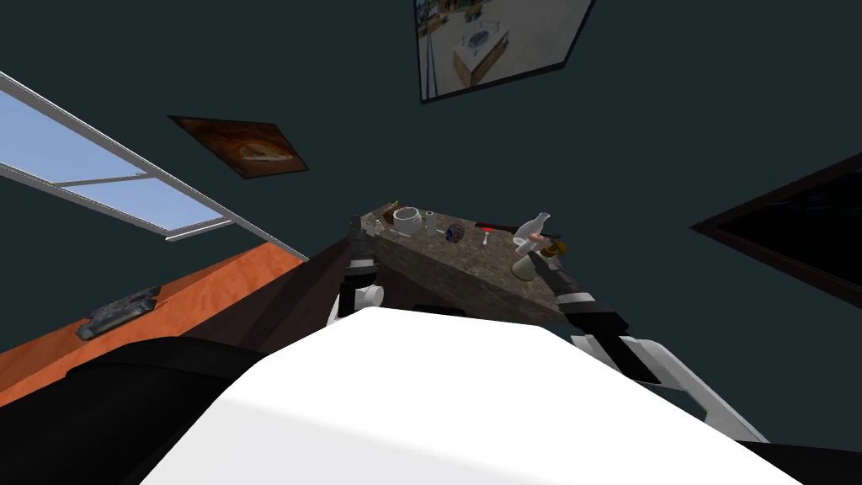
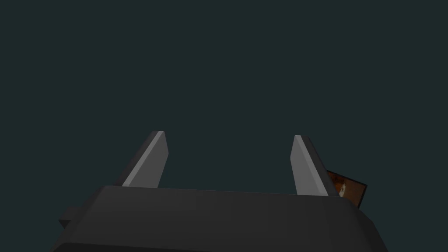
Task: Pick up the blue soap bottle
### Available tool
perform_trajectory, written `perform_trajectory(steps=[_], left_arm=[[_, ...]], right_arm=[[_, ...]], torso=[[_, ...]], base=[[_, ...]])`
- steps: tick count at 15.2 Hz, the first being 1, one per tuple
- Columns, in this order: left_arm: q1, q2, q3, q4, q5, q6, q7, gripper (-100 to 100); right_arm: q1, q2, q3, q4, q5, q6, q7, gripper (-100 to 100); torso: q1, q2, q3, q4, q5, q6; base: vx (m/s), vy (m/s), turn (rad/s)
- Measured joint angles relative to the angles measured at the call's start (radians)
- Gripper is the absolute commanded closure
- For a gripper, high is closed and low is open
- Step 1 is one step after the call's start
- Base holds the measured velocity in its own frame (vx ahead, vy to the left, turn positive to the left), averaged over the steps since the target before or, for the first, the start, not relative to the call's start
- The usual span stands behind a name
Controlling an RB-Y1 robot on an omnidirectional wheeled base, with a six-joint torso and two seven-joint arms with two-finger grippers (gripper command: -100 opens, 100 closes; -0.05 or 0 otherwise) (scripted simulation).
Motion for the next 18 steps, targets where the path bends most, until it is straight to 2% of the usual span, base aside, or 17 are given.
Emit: perform_trajectory(steps=[4, 7, 10, 15, 18], left_arm=[[0.000, 0.000, 0.000, 0.000, 0.000, 0.000, 0.000, 0], [0.000, 0.000, 0.000, 0.000, 0.000, 0.000, 0.000, 0], [0.000, 0.000, 0.000, 0.000, 0.000, 0.000, 0.000, 0], [0.000, 0.000, 0.000, 0.000, 0.000, 0.000, 0.000, 0], [0.000, 0.000, 0.000, 0.000, 0.000, 0.000, 0.000, 0]], right_arm=[[0.043, -0.062, -0.042, 0.045, 0.041, 0.046, 0.032, -100], [0.085, -0.120, -0.088, 0.086, 0.070, 0.084, 0.052, -100], [0.121, -0.161, -0.116, 0.094, 0.094, 0.125, 0.070, -100], [0.165, -0.237, -0.166, 0.155, 0.142, 0.189, 0.105, -100], [0.202, -0.267, -0.197, 0.172, 0.163, 0.213, 0.122, -100]], torso=[[0.000, 0.000, 0.000, 0.000, 0.000, 0.000], [0.001, -0.001, -0.001, 0.000, 0.000, 0.000], [0.001, -0.001, -0.001, 0.000, 0.000, 0.000], [0.002, -0.003, -0.002, -0.001, 0.000, 0.000], [0.001, -0.003, -0.002, -0.001, 0.000, 0.000]], base=[[0.005, 0.034, 0.101], [0.015, 0.040, 0.121], [0.021, 0.039, 0.101], [0.041, 0.049, 0.127], [0.036, 0.042, 0.092]])
